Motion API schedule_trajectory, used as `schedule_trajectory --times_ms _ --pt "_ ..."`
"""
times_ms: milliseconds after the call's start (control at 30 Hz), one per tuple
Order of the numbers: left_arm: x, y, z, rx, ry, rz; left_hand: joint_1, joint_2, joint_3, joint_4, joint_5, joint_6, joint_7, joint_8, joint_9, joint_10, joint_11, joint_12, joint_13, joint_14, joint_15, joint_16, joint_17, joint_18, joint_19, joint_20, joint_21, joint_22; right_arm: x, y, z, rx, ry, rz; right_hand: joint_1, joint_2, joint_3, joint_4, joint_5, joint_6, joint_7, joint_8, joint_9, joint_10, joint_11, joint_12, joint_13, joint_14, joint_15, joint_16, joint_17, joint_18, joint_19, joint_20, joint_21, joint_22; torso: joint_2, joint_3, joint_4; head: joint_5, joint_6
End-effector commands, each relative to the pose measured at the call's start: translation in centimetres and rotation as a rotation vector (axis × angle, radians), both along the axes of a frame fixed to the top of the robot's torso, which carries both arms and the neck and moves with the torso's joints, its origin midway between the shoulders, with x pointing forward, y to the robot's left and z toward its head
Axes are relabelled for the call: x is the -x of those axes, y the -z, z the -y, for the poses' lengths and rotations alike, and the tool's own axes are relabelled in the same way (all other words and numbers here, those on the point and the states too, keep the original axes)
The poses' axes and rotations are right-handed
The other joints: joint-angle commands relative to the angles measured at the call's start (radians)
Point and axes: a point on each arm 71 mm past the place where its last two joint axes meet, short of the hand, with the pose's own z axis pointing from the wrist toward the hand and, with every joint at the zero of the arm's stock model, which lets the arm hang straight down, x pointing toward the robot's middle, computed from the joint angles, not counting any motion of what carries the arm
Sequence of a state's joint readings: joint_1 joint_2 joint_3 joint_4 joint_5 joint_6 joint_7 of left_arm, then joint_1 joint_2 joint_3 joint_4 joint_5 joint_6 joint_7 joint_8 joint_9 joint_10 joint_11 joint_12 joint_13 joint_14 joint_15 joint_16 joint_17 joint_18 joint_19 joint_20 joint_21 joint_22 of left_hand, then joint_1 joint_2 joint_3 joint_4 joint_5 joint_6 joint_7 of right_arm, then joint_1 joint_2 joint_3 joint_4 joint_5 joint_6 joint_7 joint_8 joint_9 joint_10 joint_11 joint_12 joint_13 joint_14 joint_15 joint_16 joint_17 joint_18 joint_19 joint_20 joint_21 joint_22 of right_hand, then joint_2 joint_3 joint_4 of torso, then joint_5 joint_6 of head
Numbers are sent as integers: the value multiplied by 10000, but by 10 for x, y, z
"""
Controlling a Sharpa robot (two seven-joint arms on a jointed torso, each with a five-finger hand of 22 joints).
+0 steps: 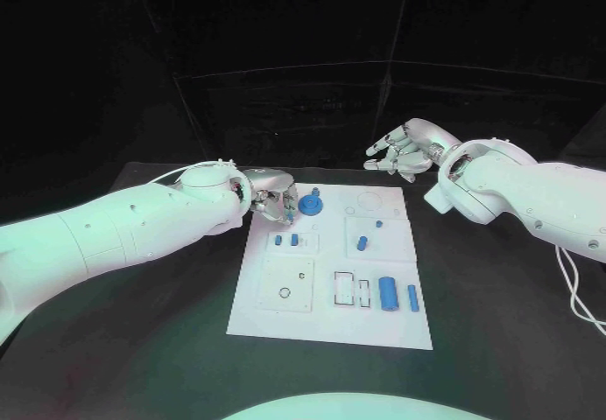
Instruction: Assemble the parts on the task board
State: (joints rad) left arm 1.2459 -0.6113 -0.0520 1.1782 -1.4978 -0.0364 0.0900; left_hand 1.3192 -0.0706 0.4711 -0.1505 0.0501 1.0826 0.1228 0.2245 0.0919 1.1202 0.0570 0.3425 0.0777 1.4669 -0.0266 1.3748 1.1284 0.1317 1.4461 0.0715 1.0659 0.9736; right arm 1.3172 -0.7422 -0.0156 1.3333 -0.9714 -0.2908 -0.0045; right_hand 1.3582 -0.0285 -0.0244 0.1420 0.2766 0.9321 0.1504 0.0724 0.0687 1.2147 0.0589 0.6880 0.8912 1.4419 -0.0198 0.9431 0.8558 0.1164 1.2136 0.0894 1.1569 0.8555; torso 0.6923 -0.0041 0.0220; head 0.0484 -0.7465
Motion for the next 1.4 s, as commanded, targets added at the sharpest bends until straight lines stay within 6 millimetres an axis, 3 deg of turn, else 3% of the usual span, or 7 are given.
schedule_trajectory --times_ms 33,433,1000,1233,1333,1400 --pt "0 0 2 6 38 -137 -88 2 16 0 12 44 42 -69 8 60 6 -40 -9 271 -5 0 -18 -132 -46 -17 23 -1 0 -2 -1 -15 -101 82 71 21 -4 17 62 -82 5 -4 4 -37 -5 -8 -3 56 -1 -44 14 191 45 -7 -47 -17 7 -2 -2 -4 -18" --pt "1 2 3 -122 59 -318 -91 -1 17 -4 12 48 40 -72 8 67 4 -45 -10 268 -5 -7 -36 -129 -52 -16 10 -15 0 -2 -2 -18 -109 85 71 21 -4 17 62 -82 5 -4 4 -37 -5 -8 -3 56 -1 -44 14 191 45 -7 -47 -17 0 -8 5 -12 -144" --pt "1 5 3 -319 41 -555 -98 -33 12 -26 10 49 35 -88 7 76 3 -68 -14 262 -7 -17 -62 -124 -62 -16 -4 -27 0 -2 -3 -22 -127 89 71 21 -4 17 62 -82 5 -4 4 -37 -5 -8 -3 56 -1 -44 14 191 45 -7 -47 -17 -5 -10 10 3 -147" --pt "1 6 2 -340 -9 -545 -172 -104 -11 -51 10 -22 69 -181 -18 18 40 -195 -47 257 17 -15 -80 -126 -78 -5 -3 -9 0 -2 -3 -23 -141 88 85 32 2 16 63 -85 6 -5 3 -53 -5 -39 -29 51 -1 -79 -15 195 39 -7 -62 -36 -5 -11 6 12 -146" --pt "0 6 2 -318 -28 -501 -342 -226 -116 -17 7 -191 142 -327 -71 -141 125 -375 -100 253 79 -15 -105 -138 -89 34 3 11 0 -2 -3 -17 -152 74 85 32 2 16 63 -85 6 -5 3 -53 -5 -39 -29 51 -1 -79 -15 195 39 -7 -62 -36 -2 -6 8 -23 -224" --pt "0 5 2 -307 -36 -480 -423 -291 -182 3 4 -306 167 -415 -106 -174 153 -432 -111 252 104 -13 -114 -143 -92 54 9 24 0 -2 -3 -12 -156 63 86 32 2 17 63 -85 6 -5 3 -57 -4 -46 -34 50 -1 -87 -23 198 31 -8 -72 -54 1 -7 10 -63 -201"
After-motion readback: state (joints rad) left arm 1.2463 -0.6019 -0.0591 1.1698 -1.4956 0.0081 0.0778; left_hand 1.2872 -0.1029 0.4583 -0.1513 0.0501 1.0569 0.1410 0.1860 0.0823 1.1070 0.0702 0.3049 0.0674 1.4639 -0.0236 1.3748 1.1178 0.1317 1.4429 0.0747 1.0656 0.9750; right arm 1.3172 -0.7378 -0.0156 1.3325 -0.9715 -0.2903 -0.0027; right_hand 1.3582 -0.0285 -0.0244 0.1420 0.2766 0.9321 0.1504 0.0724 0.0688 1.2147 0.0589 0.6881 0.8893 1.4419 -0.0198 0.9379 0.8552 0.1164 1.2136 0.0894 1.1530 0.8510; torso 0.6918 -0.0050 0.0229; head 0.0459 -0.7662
